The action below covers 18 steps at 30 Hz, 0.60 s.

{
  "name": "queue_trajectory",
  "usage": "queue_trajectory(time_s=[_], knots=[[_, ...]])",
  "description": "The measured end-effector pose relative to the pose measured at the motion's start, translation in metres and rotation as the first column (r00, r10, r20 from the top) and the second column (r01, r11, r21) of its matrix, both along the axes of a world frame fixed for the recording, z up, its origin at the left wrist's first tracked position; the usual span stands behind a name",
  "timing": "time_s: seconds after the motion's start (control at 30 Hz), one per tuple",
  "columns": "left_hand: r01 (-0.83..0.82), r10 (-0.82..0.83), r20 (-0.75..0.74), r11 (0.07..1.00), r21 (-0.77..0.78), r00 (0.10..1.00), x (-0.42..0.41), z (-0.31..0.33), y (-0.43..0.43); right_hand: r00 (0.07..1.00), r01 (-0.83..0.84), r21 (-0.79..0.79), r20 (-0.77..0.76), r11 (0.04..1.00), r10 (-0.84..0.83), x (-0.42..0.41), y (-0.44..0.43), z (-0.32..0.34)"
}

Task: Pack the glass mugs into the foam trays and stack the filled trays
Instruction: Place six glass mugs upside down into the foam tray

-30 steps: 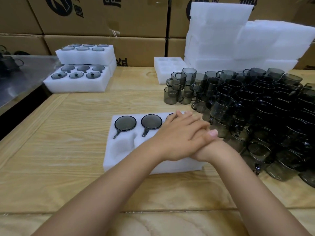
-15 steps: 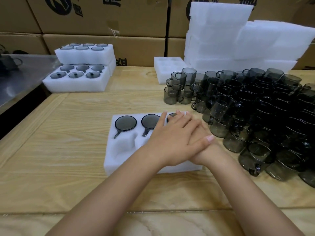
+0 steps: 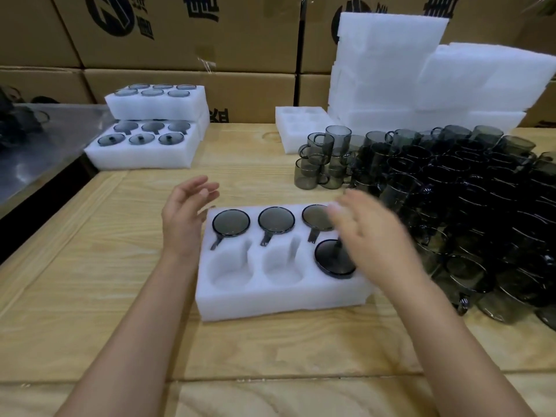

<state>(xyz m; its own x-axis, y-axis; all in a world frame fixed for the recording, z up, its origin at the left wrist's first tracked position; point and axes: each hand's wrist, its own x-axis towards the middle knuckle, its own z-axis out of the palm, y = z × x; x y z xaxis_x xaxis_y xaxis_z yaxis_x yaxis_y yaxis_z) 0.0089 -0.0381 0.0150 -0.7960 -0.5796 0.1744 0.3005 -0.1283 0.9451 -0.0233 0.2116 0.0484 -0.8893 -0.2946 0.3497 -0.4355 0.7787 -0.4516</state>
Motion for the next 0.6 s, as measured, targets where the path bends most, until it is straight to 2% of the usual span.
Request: queue_trajectory(time_s=[0.03,0.07,0.1,0.17,0.2,0.27,0.4,0.53,0.6], knots=[[0.049,-0.049,-0.016,0.998,0.027,0.999,-0.001,-0.001,0.001,0.985,0.119,-0.117,-0.111,0.986,-0.132,-0.003,0.006,0.006],[0.095,-0.093,-0.026,0.994,0.054,0.995,-0.001,-0.002,0.003,0.949,0.23,-0.156,-0.183,0.961,-0.257,-0.007,0.014,0.011],[0.131,-0.129,-0.033,0.988,0.084,0.991,-0.001,-0.004,0.004,0.916,0.327,-0.126,-0.202,0.937,-0.347,-0.013,0.021,0.014],[0.186,-0.182,-0.036,0.97,0.157,0.983,-0.001,-0.007,0.004,0.9,0.422,0.044,-0.139,0.905,-0.413,-0.022,0.031,0.015],[0.207,-0.205,-0.026,0.96,0.187,0.978,-0.001,-0.008,0.004,0.904,0.425,0.111,-0.113,0.898,-0.413,-0.024,0.033,0.013],[0.235,-0.243,0.015,0.952,0.194,0.97,-0.003,-0.008,0.001,0.91,0.413,0.145,-0.1,0.899,-0.402,-0.026,0.033,0.01],[0.264,-0.27,0.084,0.961,0.076,0.959,-0.008,-0.013,-0.004,0.915,0.404,0.161,-0.065,0.9,-0.399,-0.035,0.033,0.007],[0.232,-0.236,0.069,0.971,0.057,0.969,-0.013,-0.019,-0.004,0.921,0.382,0.039,-0.096,0.923,-0.377,-0.033,0.033,0.011],[0.211,-0.214,0.066,0.976,0.047,0.975,-0.015,-0.021,-0.004,0.933,0.298,-0.081,-0.187,0.951,-0.309,-0.026,0.03,0.017]])
